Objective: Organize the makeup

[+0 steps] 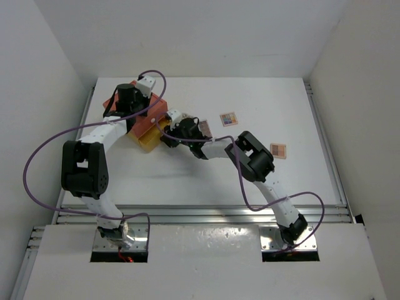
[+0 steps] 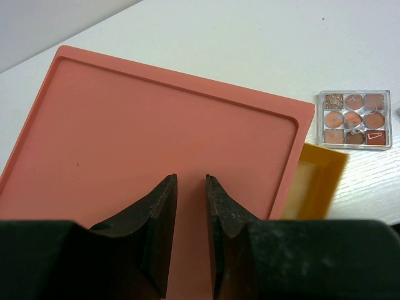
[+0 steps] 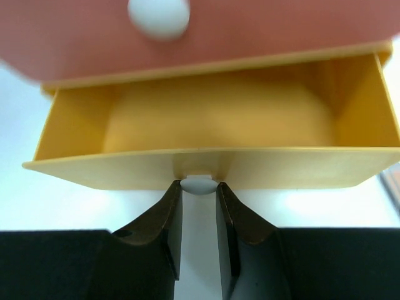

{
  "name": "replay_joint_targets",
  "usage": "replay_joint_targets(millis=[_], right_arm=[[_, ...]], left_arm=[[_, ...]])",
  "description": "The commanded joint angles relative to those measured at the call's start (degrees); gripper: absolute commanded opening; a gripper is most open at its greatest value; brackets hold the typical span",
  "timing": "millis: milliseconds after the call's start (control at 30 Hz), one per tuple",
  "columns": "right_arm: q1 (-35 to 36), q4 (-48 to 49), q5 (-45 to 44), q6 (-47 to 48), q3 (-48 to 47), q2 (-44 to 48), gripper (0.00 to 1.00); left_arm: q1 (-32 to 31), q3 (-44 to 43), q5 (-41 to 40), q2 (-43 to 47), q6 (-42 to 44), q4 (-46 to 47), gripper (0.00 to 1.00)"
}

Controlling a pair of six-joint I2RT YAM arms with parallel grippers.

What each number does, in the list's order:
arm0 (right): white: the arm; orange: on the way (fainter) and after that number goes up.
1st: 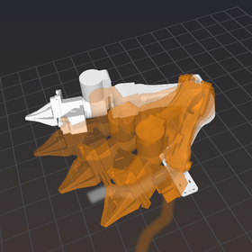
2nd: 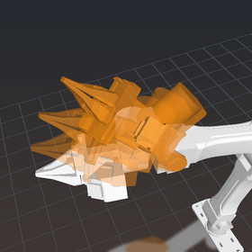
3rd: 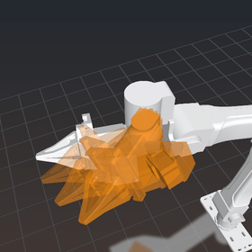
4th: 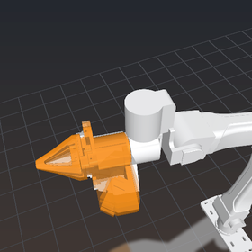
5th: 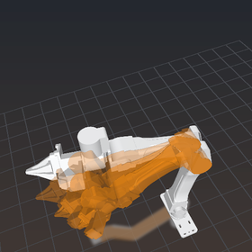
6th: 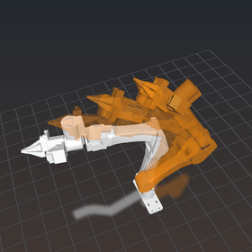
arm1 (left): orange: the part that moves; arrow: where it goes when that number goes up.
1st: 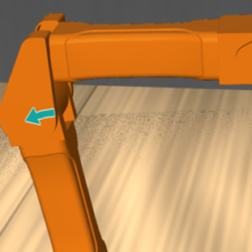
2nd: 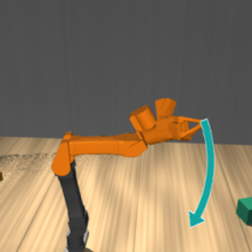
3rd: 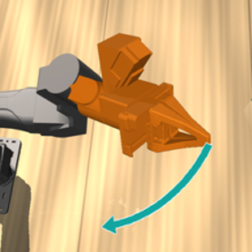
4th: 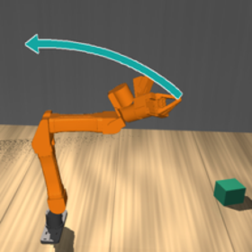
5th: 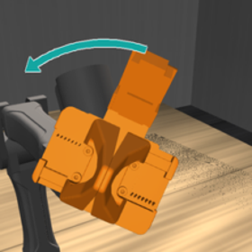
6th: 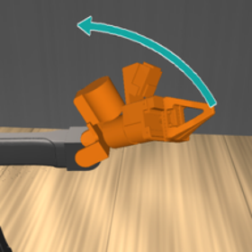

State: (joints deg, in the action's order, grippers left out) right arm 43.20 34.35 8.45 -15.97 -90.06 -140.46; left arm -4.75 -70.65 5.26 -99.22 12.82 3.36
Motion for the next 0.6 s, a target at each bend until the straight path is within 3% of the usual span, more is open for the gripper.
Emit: replay_joint_targets(millis=[0,300,467,567], right_arm=[[-0.22,4.41,1.74,2.17,5.59,6.68,0.01],[0.31,8.37,5.52,1.73,26.94,18.03,0.01],[0.48,8.37,6.76,0.85,30.29,21.10,0.01],[0.31,8.37,7.98,0.23,29.95,21.54,0.38]], left_arm=[[0.27,2.54,1.16,-1.06,-0.69,-9.42,0.31],[0.27,1.49,0.10,-1.59,-0.16,-10.56,0.31],[0.27,0.96,0.10,-2.12,0.45,-11.79,0.31],[0.27,-0.09,0.10,-2.12,1.07,-13.10,0.31]])
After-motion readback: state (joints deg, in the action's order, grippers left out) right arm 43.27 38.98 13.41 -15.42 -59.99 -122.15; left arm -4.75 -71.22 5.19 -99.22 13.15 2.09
